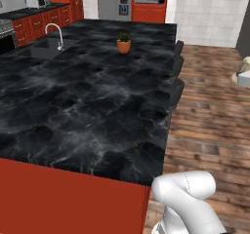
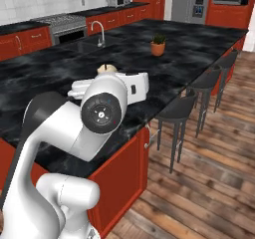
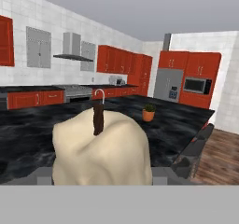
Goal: Get the candle and the beer from the cabinet and move them to the dining counter.
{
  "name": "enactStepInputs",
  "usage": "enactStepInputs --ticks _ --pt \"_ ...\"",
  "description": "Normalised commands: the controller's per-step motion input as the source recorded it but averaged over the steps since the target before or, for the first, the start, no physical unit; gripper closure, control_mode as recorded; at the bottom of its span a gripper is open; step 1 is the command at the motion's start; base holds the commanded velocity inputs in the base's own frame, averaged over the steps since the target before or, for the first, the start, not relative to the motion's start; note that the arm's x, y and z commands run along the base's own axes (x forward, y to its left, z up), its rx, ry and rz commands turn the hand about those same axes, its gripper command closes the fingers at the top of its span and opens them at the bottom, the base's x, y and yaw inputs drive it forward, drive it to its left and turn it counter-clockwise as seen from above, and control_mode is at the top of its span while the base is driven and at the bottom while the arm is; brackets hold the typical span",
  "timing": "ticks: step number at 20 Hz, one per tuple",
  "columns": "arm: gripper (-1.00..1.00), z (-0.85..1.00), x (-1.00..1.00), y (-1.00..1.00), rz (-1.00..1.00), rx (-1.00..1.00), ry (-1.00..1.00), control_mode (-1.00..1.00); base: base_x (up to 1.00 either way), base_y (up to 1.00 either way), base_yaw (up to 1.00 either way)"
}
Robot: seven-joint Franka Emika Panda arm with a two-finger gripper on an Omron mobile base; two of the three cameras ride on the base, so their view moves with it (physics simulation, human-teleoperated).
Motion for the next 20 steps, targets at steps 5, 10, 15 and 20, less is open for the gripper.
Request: enactStepInputs --ticks 5,10,15,20 --pt "1.00 0.00 0.00 0.00 0.00 0.00 0.00 1.00 0.96 -0.78 0.24" --pt "1.00 0.00 0.00 0.00 0.00 0.00 0.00 1.00 0.84 -0.91 0.10" --pt "1.00 0.00 0.00 0.00 0.00 0.00 0.00 1.00 0.98 -0.96 0.11" --pt "1.00 0.00 0.00 0.00 0.00 0.00 0.00 1.00 0.97 -1.00 0.13"
